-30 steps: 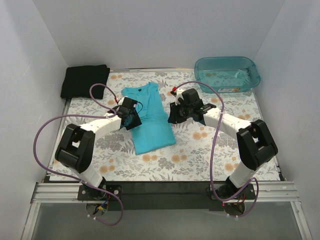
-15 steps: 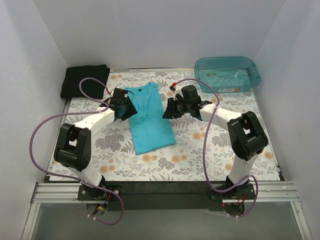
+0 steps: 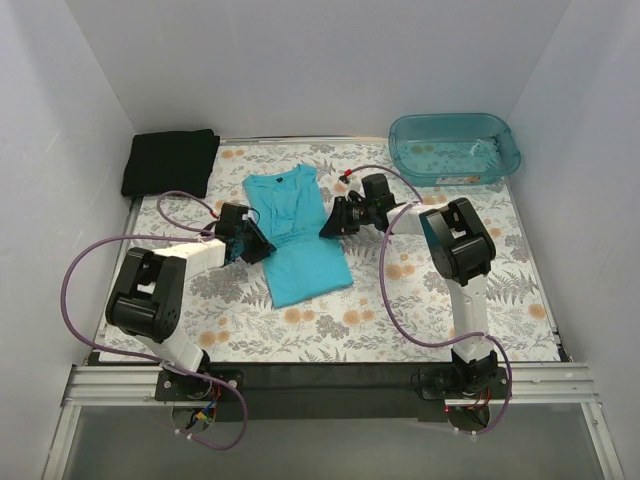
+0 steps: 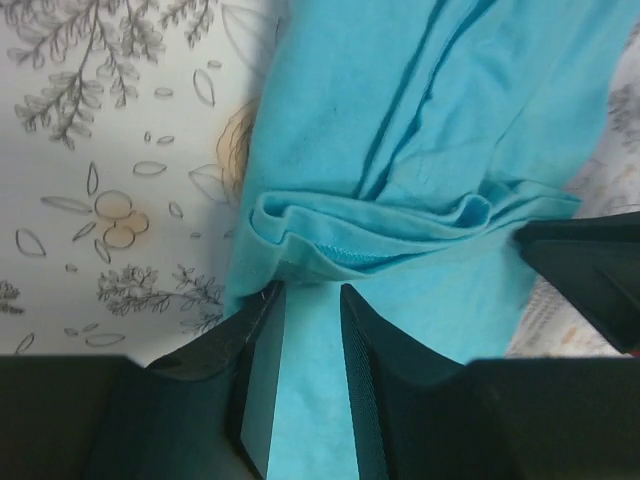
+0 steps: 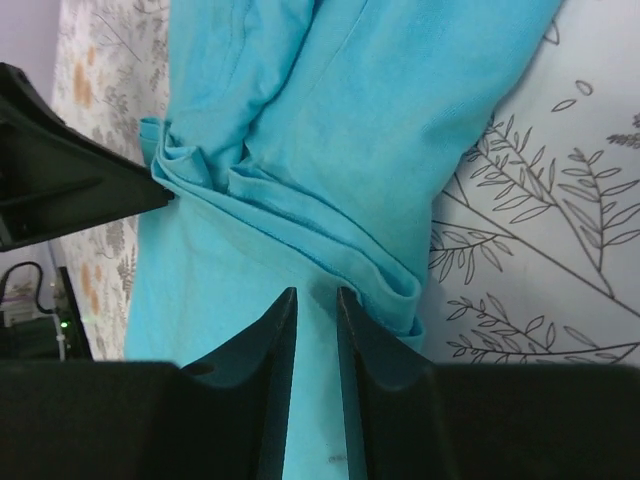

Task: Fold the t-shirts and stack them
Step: Fold the tshirt

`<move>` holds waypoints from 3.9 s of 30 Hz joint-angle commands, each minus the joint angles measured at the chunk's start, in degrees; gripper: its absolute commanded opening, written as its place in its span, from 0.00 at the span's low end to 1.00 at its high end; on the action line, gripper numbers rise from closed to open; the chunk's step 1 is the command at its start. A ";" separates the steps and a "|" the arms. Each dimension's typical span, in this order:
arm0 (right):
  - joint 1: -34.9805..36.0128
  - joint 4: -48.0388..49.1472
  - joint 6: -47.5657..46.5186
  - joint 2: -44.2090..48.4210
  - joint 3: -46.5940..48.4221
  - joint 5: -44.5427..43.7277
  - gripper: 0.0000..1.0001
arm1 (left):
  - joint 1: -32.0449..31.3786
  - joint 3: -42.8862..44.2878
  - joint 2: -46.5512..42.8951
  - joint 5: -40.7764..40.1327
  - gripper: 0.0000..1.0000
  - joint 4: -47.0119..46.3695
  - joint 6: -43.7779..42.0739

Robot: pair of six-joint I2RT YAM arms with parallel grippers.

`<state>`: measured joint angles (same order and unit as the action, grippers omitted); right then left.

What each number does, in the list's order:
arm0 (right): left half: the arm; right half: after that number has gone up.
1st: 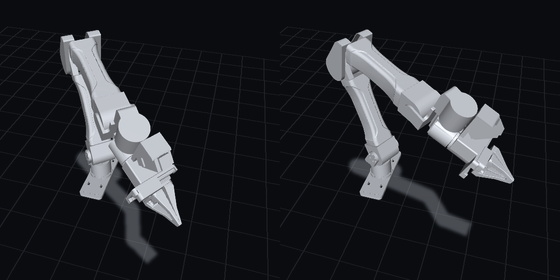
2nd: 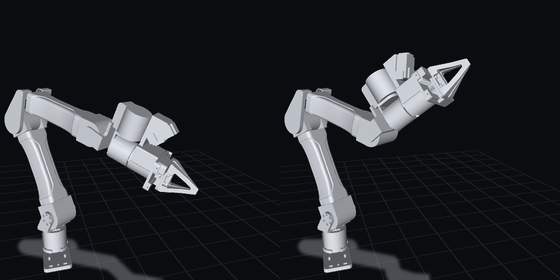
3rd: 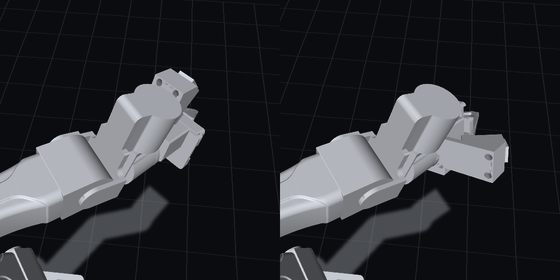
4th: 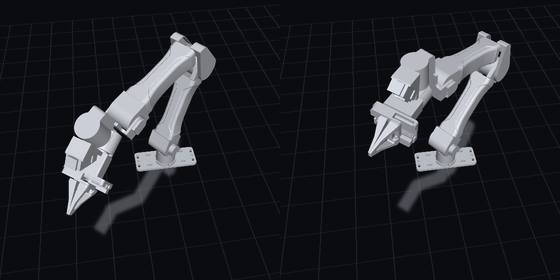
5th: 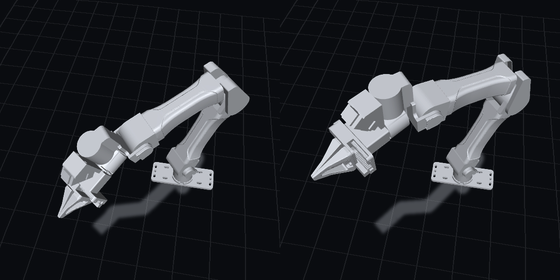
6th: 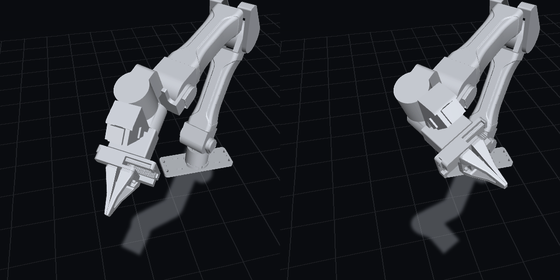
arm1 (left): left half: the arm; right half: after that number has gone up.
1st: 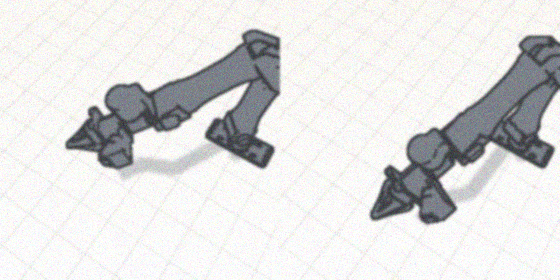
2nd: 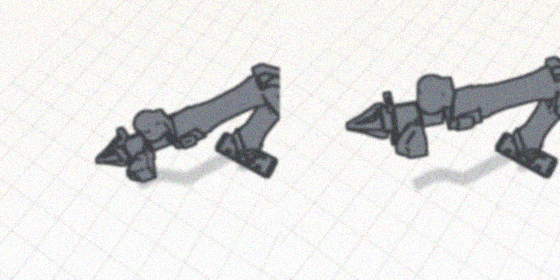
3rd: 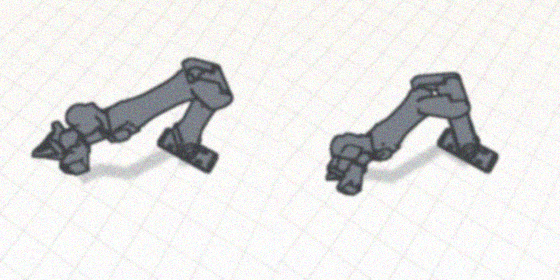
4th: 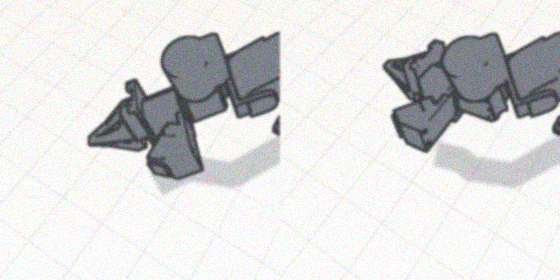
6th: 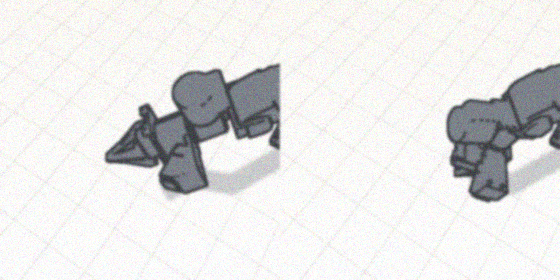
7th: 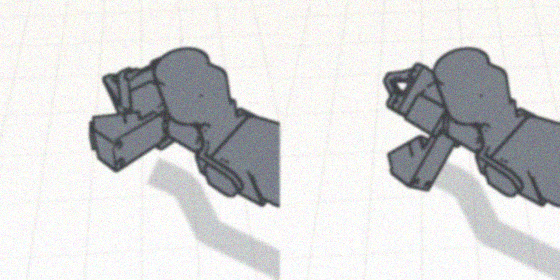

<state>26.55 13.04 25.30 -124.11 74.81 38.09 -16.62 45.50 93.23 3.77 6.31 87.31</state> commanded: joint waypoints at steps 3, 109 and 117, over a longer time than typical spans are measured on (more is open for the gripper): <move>-3.16 8.40 1.86 -4.55 1.04 6.11 0.26 | 4.40 -0.50 3.97 3.34 0.27 -9.02 1.90; 1.48 -14.86 -3.93 29.28 -24.29 -5.20 0.08 | -10.98 -6.83 -25.64 -7.63 0.37 26.56 1.73; 10.79 -25.33 -6.75 29.20 -16.98 -22.69 0.34 | -10.89 -4.63 -23.97 -12.55 0.63 31.13 0.58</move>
<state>34.85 -4.47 21.39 -96.01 55.27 24.69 -27.70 39.62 69.19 -4.99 33.76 88.77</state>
